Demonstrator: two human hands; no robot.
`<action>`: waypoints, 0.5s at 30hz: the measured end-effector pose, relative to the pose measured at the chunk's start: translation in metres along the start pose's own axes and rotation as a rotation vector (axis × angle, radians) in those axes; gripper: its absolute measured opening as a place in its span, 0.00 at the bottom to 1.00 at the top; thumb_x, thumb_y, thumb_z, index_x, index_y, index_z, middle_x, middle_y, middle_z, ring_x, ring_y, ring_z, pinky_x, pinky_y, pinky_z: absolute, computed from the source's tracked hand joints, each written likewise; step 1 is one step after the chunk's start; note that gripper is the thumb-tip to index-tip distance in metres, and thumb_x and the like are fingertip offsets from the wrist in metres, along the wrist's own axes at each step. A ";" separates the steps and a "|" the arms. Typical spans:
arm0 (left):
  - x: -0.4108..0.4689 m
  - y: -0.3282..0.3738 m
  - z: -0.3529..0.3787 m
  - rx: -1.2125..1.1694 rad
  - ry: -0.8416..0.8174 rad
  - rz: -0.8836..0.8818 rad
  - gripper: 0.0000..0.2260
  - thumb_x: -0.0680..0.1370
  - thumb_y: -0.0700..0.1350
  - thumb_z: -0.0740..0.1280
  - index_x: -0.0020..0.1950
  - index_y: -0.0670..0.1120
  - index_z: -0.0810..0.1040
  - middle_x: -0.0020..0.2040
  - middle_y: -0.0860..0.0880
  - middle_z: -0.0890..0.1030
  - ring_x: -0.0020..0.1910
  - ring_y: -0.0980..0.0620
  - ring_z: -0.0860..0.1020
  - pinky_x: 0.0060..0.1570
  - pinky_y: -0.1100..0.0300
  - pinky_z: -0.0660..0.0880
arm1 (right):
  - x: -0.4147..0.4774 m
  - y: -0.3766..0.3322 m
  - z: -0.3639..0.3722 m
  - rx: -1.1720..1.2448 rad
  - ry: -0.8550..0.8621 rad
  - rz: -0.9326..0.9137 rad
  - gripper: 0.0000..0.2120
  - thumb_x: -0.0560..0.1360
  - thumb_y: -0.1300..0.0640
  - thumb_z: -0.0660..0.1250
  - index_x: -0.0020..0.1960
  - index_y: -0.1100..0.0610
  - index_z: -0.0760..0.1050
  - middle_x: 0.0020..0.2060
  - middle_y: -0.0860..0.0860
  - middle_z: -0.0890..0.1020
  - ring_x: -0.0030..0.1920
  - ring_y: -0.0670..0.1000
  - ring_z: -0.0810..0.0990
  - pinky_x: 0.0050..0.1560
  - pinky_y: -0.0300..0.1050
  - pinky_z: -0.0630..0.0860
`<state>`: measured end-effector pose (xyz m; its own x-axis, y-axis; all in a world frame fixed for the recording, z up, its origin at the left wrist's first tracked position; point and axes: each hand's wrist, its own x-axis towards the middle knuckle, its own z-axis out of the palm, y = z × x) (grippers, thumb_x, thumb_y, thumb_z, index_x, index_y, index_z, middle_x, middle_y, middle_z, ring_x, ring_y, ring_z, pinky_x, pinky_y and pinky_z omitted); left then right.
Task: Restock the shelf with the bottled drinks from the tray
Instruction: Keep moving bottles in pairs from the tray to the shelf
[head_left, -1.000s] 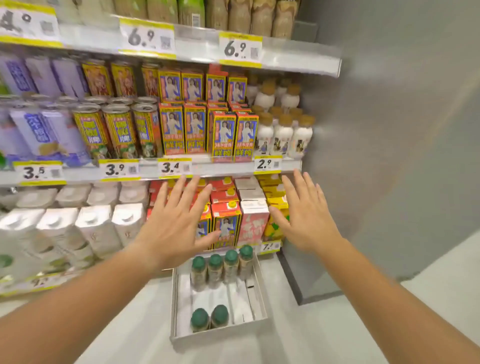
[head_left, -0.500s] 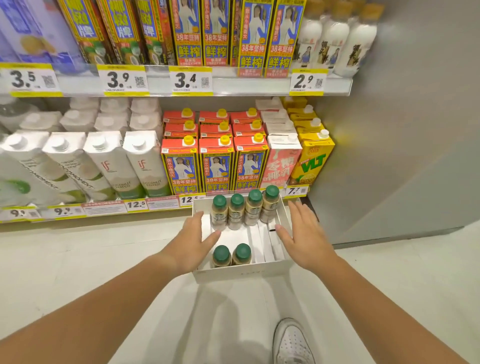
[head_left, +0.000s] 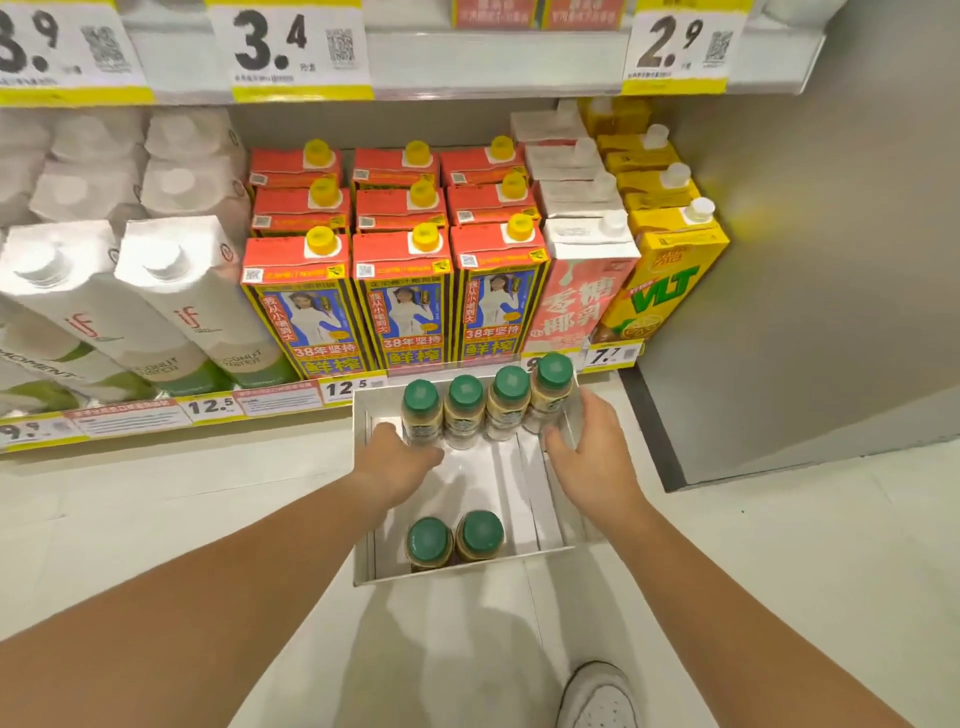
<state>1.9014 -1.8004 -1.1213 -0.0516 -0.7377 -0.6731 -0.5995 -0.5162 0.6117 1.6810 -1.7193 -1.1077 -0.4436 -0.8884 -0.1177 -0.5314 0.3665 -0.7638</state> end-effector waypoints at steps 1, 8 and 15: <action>0.007 -0.002 0.002 0.012 0.017 0.006 0.38 0.73 0.52 0.75 0.74 0.40 0.60 0.67 0.42 0.70 0.55 0.46 0.70 0.55 0.51 0.72 | 0.006 -0.002 0.003 0.040 0.024 0.003 0.23 0.74 0.59 0.69 0.67 0.49 0.69 0.58 0.44 0.74 0.59 0.40 0.71 0.58 0.33 0.66; 0.039 -0.002 0.010 -0.017 0.046 0.117 0.28 0.67 0.52 0.80 0.63 0.47 0.75 0.54 0.47 0.82 0.52 0.46 0.80 0.55 0.46 0.78 | 0.037 0.003 0.022 0.124 0.047 0.126 0.23 0.70 0.60 0.74 0.58 0.43 0.69 0.45 0.34 0.78 0.44 0.30 0.76 0.38 0.24 0.68; 0.045 -0.006 0.010 0.019 0.162 0.250 0.17 0.71 0.47 0.77 0.57 0.47 0.79 0.49 0.49 0.83 0.50 0.47 0.80 0.44 0.59 0.73 | 0.039 0.003 0.023 0.056 0.104 0.121 0.19 0.69 0.58 0.76 0.53 0.47 0.71 0.42 0.38 0.79 0.42 0.41 0.79 0.36 0.24 0.67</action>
<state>1.8947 -1.8268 -1.1594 -0.0721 -0.9015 -0.4268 -0.5991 -0.3029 0.7411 1.6785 -1.7596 -1.1288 -0.5754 -0.8045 -0.1470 -0.4301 0.4506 -0.7823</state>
